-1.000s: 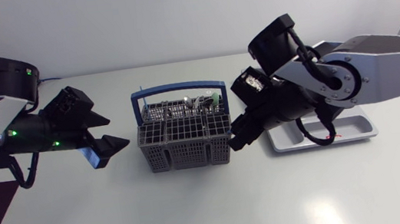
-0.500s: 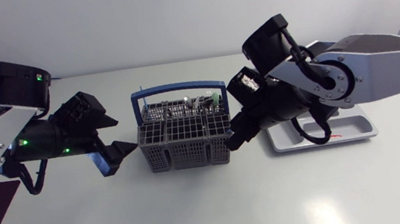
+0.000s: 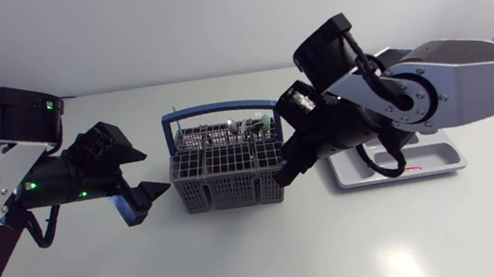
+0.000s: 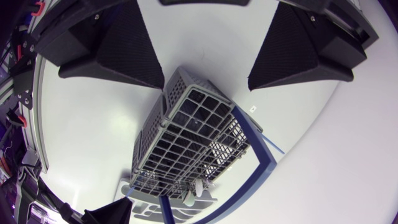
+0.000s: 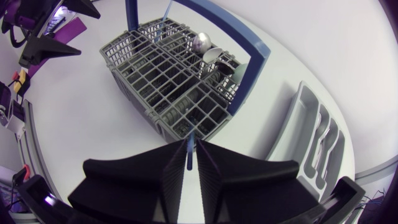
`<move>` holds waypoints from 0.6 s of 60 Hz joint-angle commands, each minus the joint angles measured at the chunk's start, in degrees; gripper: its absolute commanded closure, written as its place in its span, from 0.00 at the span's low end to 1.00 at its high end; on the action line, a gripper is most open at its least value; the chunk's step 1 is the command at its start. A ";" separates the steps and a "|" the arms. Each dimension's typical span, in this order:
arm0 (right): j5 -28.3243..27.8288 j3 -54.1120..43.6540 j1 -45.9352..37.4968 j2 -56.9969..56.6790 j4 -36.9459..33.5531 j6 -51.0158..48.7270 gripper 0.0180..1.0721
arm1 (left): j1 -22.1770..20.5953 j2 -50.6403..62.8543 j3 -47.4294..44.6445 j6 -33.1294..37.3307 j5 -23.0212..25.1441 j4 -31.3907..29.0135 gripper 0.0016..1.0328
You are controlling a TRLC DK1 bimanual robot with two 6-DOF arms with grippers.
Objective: Unload the cutlery basket into the drawer organizer.
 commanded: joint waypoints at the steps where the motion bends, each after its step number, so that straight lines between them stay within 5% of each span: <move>1: 0.36 0.43 0.04 -2.05 -0.56 -0.08 0.80 | 0.11 -0.74 -1.81 1.36 -0.41 0.76 0.05; 11: -0.34 -4.23 -0.84 -7.86 0.06 0.80 0.34 | 0.46 -0.92 -2.95 1.36 -0.41 1.99 0.05; 16: -2.36 -8.80 -2.77 -11.99 2.87 0.18 0.22 | 0.46 -0.92 -4.18 1.27 -0.41 3.66 0.05; 36: -16.07 -26.91 -11.56 -22.18 18.25 -6.50 0.21 | 0.38 0.31 -6.03 0.57 -0.41 8.50 0.05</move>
